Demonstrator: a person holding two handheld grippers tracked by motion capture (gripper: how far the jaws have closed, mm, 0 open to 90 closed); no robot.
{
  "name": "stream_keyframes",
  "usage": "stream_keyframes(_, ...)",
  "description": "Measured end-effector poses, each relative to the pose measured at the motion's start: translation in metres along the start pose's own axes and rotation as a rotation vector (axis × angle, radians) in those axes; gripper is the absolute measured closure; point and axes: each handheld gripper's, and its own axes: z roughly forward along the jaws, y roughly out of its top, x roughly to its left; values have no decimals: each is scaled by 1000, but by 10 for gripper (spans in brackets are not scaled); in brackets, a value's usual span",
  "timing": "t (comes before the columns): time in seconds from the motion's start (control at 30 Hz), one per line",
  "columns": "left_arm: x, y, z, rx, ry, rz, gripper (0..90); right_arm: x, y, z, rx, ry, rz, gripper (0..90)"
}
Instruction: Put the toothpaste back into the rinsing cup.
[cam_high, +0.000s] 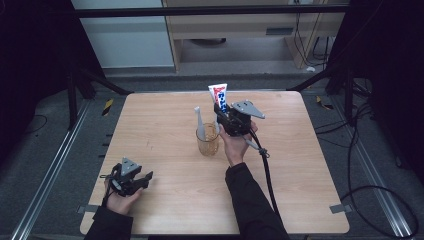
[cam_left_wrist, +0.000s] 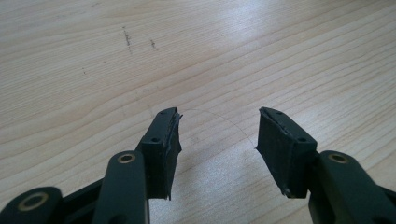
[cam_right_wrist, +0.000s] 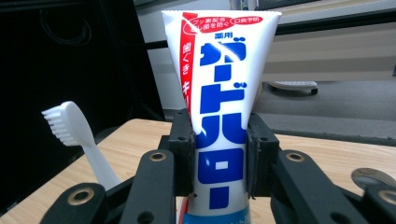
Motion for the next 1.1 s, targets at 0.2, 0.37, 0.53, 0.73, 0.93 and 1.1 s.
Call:
stream_keyframes(0.2, 0, 0, 0, 1, 2, 3, 477, 2, -2, 9, -2, 2, 5, 690)
stream_keyframes(0.37, 1, 0, -1, -2, 3, 1, 477, 5, -6, 18, -1, 0, 9, 691)
stream_keyframes(0.53, 1, 0, -1, -1, 3, 2, 478, 7, -11, 26, 12, 5, 2, 690)
stream_keyframes(0.73, 1, 0, -1, -4, 2, 3, 478, 11, -18, 34, 24, 0, -11, 687)
stream_keyframes(0.93, 1, 0, -1, -2, 3, 3, 478, 11, -25, 39, 48, -1, -13, 684)
stream_keyframes(1.1, 1, 0, -1, -1, 2, 4, 478, 10, -32, 42, 63, -7, -12, 679)
